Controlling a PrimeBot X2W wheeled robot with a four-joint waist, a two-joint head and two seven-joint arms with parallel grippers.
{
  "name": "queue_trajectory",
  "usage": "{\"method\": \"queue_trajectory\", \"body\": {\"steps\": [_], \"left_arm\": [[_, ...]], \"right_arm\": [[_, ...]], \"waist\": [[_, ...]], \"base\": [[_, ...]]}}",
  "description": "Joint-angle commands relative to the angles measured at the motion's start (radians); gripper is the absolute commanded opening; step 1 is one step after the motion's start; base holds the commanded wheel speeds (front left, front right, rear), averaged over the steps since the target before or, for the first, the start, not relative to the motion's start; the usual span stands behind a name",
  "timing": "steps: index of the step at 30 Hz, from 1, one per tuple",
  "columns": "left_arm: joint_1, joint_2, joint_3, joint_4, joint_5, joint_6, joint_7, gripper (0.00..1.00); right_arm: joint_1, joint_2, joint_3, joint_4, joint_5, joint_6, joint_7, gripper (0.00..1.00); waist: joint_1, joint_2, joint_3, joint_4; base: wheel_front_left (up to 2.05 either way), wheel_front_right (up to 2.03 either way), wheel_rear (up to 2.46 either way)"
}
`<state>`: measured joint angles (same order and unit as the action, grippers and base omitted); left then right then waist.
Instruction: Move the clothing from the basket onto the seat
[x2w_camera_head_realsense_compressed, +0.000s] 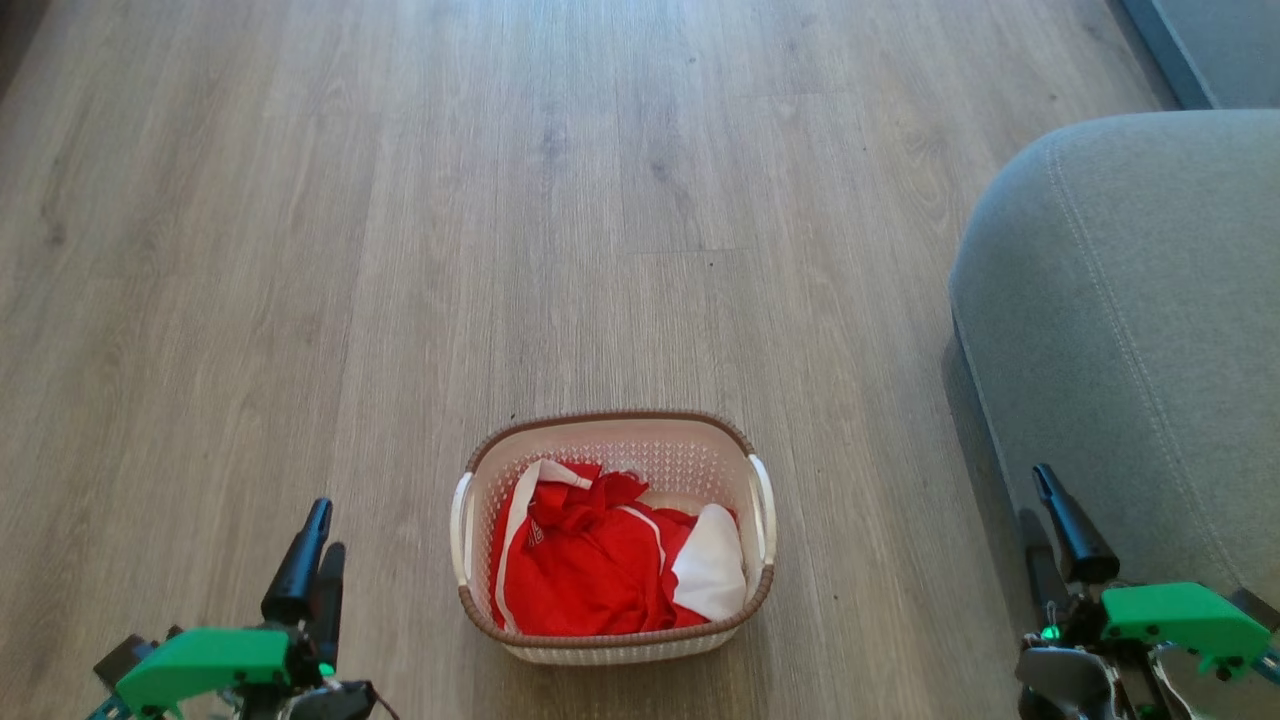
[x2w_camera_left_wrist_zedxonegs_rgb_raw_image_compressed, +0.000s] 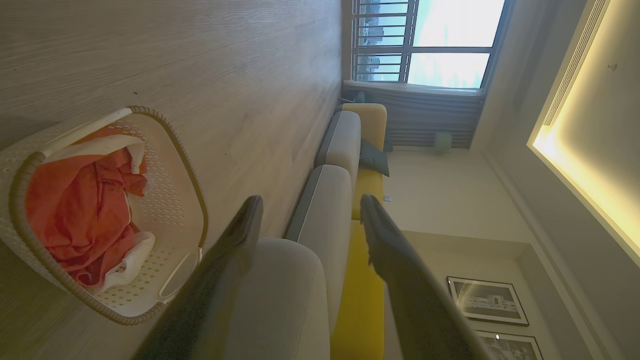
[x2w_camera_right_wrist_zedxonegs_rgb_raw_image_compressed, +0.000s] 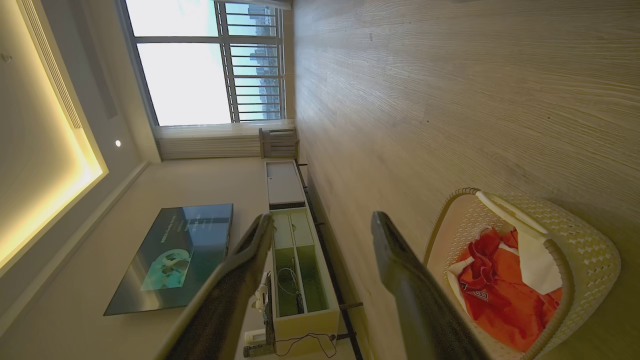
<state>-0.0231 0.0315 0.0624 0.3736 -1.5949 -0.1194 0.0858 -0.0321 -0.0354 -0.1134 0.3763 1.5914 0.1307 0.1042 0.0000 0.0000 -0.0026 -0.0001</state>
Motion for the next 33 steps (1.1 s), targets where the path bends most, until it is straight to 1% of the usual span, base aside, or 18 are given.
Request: {"method": "queue_trajectory", "body": {"steps": [1, 7, 17, 18, 33], "left_arm": [[-0.057, 0.011, -0.004, -0.029, 0.016, -0.001, -0.009, 1.00], [-0.074, 0.023, -0.023, -0.018, 0.061, -0.002, -0.030, 1.00], [-0.099, 0.031, -0.032, -0.004, 0.190, -0.003, -0.059, 1.00], [-0.099, 0.031, -0.032, -0.004, 0.190, -0.003, -0.059, 1.00], [-0.128, 0.040, -0.045, 0.018, 0.446, -0.004, -0.103, 1.00]], "right_arm": [[-0.055, -0.017, 0.009, -0.035, -0.014, 0.000, -0.015, 1.00], [-0.074, -0.035, 0.039, -0.025, -0.047, 0.000, -0.042, 1.00], [-0.113, -0.060, 0.081, 0.001, -0.144, 0.000, -0.075, 1.00], [-0.113, -0.060, 0.081, 0.001, -0.144, 0.000, -0.075, 1.00], [-0.161, -0.081, 0.134, 0.040, -0.345, 0.000, -0.120, 1.00]], "waist": [[0.0000, 0.0000, -0.001, 0.000], [0.0000, 0.0000, -0.005, 0.000], [0.0000, 0.0000, -0.011, -0.001], [0.0000, 0.0000, -0.011, -0.001], [0.0000, 0.0000, -0.017, -0.005]], "base": [[0.00, 0.00, 0.00], [0.00, 0.00, 0.00], [0.00, 0.00, 0.00], [0.00, 0.00, 0.00], [0.00, 0.00, 0.00]]}}
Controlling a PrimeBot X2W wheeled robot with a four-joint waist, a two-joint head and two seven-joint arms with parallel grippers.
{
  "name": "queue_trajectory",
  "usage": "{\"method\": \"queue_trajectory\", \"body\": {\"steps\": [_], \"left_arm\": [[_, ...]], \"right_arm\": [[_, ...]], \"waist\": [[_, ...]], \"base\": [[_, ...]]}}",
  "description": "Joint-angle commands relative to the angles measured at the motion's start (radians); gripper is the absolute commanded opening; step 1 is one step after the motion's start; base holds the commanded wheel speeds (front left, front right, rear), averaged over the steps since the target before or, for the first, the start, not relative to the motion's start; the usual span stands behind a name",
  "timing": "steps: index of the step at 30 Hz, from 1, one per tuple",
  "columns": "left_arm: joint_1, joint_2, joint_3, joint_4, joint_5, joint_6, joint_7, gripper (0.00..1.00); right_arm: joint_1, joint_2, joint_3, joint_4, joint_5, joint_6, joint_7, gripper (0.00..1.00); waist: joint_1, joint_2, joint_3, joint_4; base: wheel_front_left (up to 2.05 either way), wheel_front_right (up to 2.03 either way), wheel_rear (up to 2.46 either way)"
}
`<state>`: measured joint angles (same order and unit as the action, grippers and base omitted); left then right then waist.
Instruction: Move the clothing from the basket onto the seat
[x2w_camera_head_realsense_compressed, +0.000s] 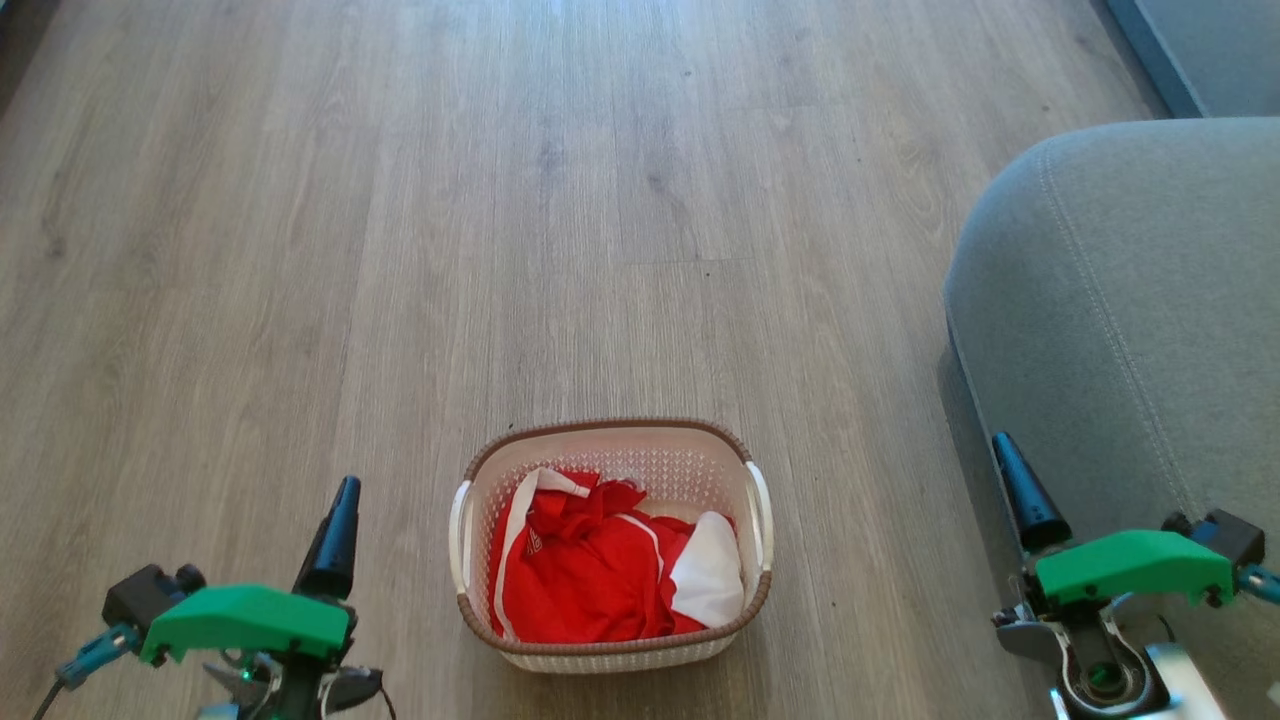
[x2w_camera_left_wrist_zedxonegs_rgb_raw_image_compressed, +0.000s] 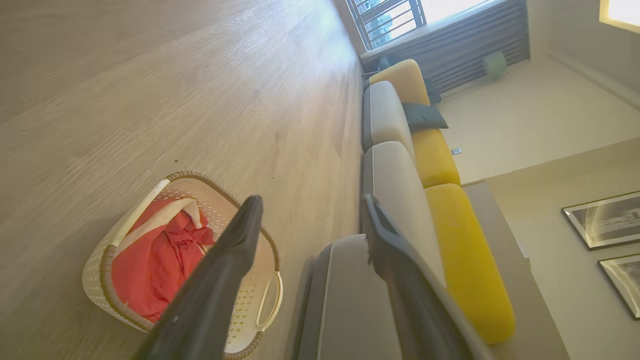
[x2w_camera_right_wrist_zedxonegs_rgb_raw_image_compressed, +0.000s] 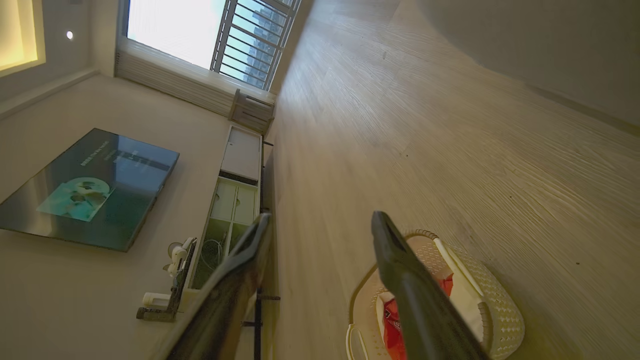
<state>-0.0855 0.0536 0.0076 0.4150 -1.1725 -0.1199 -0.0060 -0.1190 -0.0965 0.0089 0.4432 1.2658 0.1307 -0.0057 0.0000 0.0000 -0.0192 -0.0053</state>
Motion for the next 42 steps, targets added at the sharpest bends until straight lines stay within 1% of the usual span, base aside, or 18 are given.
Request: {"method": "queue_trajectory", "body": {"steps": [1, 17, 18, 27, 42], "left_arm": [[-0.068, 0.018, 0.009, -0.020, 0.039, -0.004, -0.014, 1.00], [-0.105, 0.027, 0.003, 0.019, 0.280, -0.004, -0.061, 1.00], [-0.110, 0.028, 0.002, 0.022, 0.308, -0.004, -0.067, 1.00], [-0.127, 0.034, 0.000, 0.021, 0.438, 0.006, -0.093, 1.00], [-0.152, 0.042, 0.001, 0.030, 0.618, 0.019, -0.134, 1.00]], "right_arm": [[-0.077, -0.022, 0.016, -0.024, -0.032, 0.000, -0.013, 1.00], [-0.129, -0.043, 0.070, 0.028, -0.224, 0.000, -0.060, 1.00], [-0.135, -0.045, 0.075, 0.034, -0.245, 0.000, -0.066, 1.00], [-0.161, -0.053, 0.088, 0.055, -0.352, 0.000, -0.092, 1.00], [-0.195, -0.065, 0.092, 0.063, -0.524, 0.000, -0.134, 1.00]], "waist": [[0.0000, 0.0000, 0.000, 0.000], [0.0000, 0.0000, -0.002, -0.003], [0.0000, 0.0000, -0.002, -0.003], [0.0000, 0.0000, -0.004, -0.004], [0.0000, 0.0000, -0.006, -0.006]], "base": [[0.00, 0.00, 0.00], [0.00, 0.00, 0.00], [0.00, 0.00, 0.00], [0.00, 0.00, 0.00], [0.00, 0.00, 0.00]]}}
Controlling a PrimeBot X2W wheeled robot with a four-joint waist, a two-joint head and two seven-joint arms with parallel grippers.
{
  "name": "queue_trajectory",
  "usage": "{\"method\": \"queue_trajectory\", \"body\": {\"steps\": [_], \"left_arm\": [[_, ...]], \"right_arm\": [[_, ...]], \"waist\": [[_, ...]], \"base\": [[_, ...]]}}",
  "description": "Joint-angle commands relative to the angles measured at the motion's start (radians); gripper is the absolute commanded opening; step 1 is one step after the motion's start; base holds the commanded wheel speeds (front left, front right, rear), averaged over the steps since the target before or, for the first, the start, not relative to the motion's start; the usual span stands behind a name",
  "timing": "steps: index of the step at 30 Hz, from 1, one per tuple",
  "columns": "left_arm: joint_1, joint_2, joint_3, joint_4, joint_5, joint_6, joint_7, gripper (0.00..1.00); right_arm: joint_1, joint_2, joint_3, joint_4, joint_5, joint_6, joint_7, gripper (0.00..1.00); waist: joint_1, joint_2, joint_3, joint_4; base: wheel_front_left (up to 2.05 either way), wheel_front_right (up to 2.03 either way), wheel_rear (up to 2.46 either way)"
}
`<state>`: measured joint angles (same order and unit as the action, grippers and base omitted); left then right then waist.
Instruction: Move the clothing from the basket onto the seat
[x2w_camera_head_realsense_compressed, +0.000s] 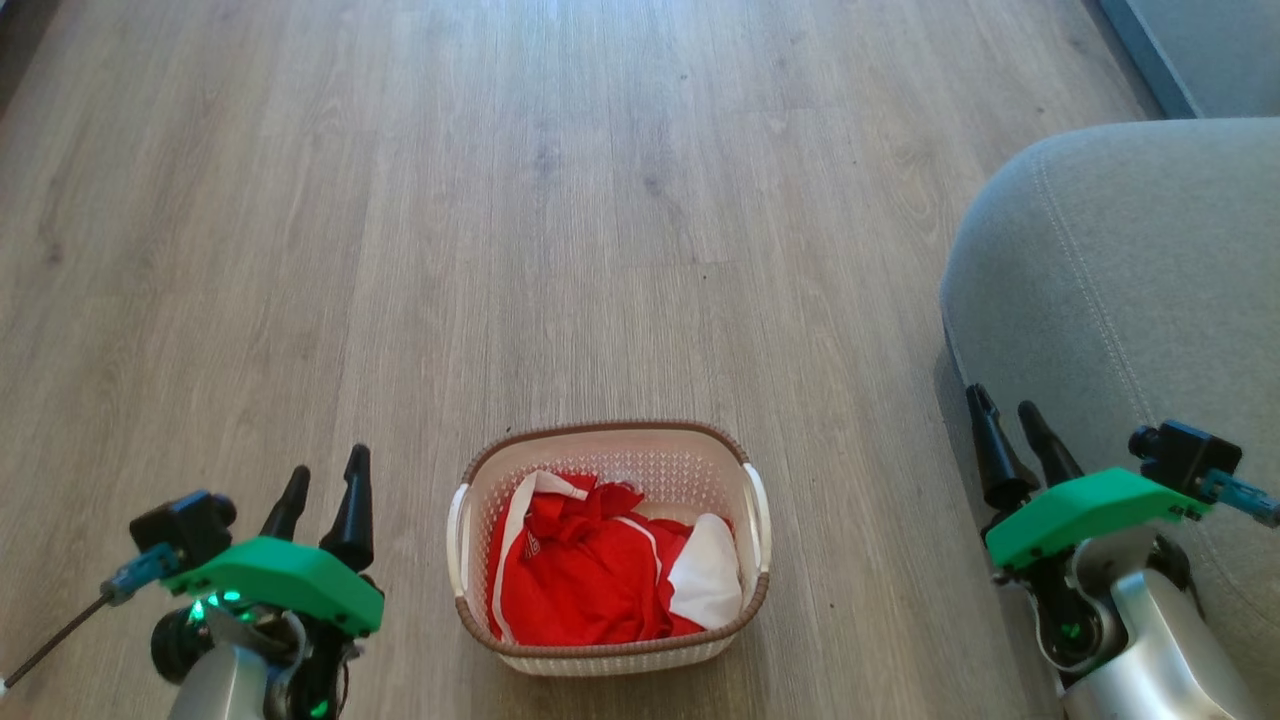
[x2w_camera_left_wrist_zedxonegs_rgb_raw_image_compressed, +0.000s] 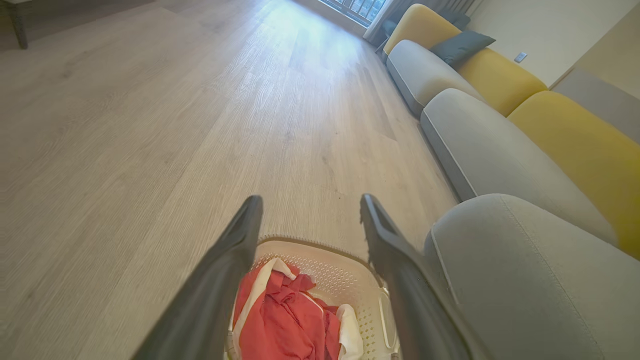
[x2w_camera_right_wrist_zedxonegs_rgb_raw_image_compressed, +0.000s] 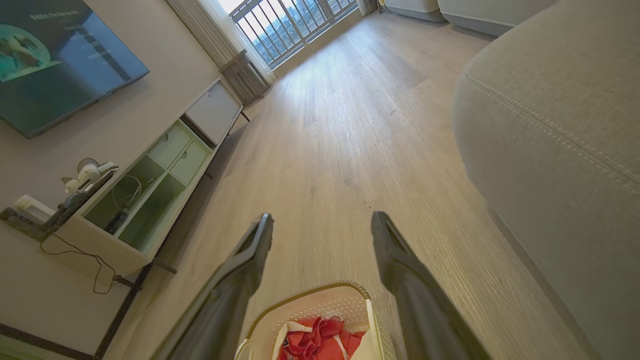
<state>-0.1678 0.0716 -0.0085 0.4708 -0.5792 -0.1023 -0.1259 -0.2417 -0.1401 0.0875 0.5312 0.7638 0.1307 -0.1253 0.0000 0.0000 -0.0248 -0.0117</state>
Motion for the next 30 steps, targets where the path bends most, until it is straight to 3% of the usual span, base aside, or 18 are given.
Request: {"method": "queue_trajectory", "body": {"steps": [1, 30], "left_arm": [[-0.071, 0.024, 0.018, -0.024, 0.038, 0.003, -0.017, 1.00], [-0.126, 0.035, 0.030, 0.054, 0.409, 0.043, -0.105, 1.00]], "right_arm": [[-0.075, -0.022, 0.014, -0.024, -0.035, 0.000, -0.017, 1.00], [-0.161, -0.052, 0.070, 0.071, -0.368, 0.000, -0.105, 1.00]], "waist": [[0.0000, 0.0000, -0.001, 0.000], [0.0000, 0.0000, -0.006, -0.006]], "base": [[0.00, 0.00, 0.00], [0.00, 0.00, 0.00]]}}
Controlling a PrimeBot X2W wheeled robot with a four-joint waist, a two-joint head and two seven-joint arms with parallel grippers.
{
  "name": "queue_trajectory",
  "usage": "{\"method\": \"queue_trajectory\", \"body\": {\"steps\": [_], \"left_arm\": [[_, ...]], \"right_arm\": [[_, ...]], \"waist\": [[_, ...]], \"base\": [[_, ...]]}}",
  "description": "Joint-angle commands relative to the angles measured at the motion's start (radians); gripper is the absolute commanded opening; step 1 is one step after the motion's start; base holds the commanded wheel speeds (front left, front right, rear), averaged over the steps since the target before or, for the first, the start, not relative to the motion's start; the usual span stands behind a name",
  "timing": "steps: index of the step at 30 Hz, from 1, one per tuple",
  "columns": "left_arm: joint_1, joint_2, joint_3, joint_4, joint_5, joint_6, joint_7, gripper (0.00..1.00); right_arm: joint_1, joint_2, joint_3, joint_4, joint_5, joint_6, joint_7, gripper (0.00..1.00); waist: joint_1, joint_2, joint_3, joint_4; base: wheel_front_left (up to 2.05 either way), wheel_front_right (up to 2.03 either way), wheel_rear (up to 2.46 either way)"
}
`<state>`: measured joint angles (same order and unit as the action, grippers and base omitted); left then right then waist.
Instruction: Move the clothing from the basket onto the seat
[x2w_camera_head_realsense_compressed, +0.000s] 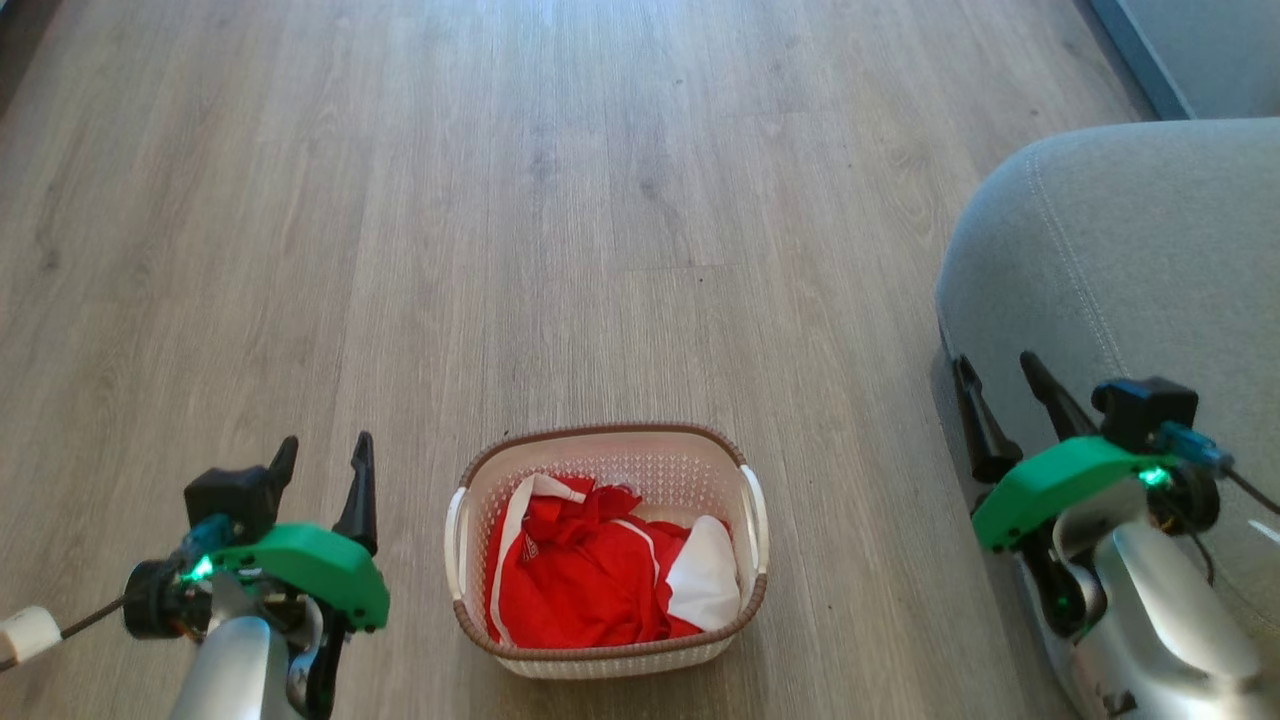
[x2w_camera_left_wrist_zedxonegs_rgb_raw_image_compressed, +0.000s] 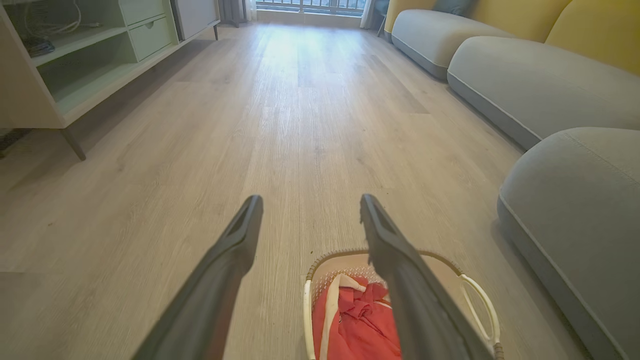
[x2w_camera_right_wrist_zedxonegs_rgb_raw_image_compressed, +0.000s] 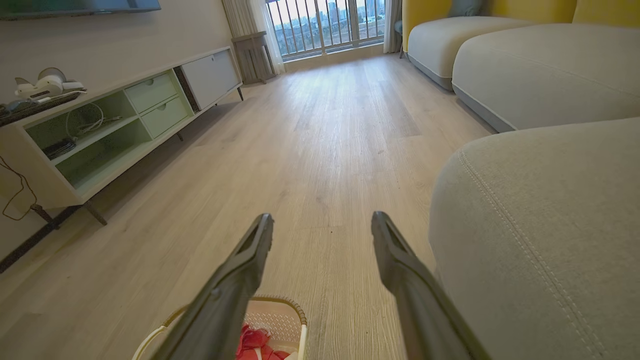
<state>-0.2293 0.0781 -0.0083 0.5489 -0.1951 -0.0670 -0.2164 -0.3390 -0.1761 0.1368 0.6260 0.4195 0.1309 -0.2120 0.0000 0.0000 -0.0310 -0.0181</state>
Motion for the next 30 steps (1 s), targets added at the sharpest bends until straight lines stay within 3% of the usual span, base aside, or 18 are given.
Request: {"method": "queue_trajectory", "body": {"steps": [1, 12, 30], "left_arm": [[-0.066, 0.028, 0.032, -0.023, 0.036, 0.010, -0.017, 1.00], [-0.081, 0.029, 0.059, -0.008, 0.147, 0.024, -0.045, 1.00], [-0.077, 0.006, 0.107, -0.034, 0.134, 0.000, -0.045, 1.00]], "right_arm": [[-0.066, -0.016, 0.021, -0.022, -0.035, 0.000, -0.022, 1.00], [-0.090, -0.022, 0.013, -0.006, -0.150, 0.000, -0.050, 1.00], [-0.073, -0.008, -0.040, -0.051, -0.162, 0.000, -0.050, 1.00]], "waist": [[0.0000, 0.0000, 0.001, -0.001], [0.0000, 0.0000, -0.001, -0.003], [0.0000, 0.0000, 0.001, -0.008]], "base": [[0.00, 0.00, 0.00], [0.00, 0.00, 0.00], [0.00, 0.00, 0.00]]}}
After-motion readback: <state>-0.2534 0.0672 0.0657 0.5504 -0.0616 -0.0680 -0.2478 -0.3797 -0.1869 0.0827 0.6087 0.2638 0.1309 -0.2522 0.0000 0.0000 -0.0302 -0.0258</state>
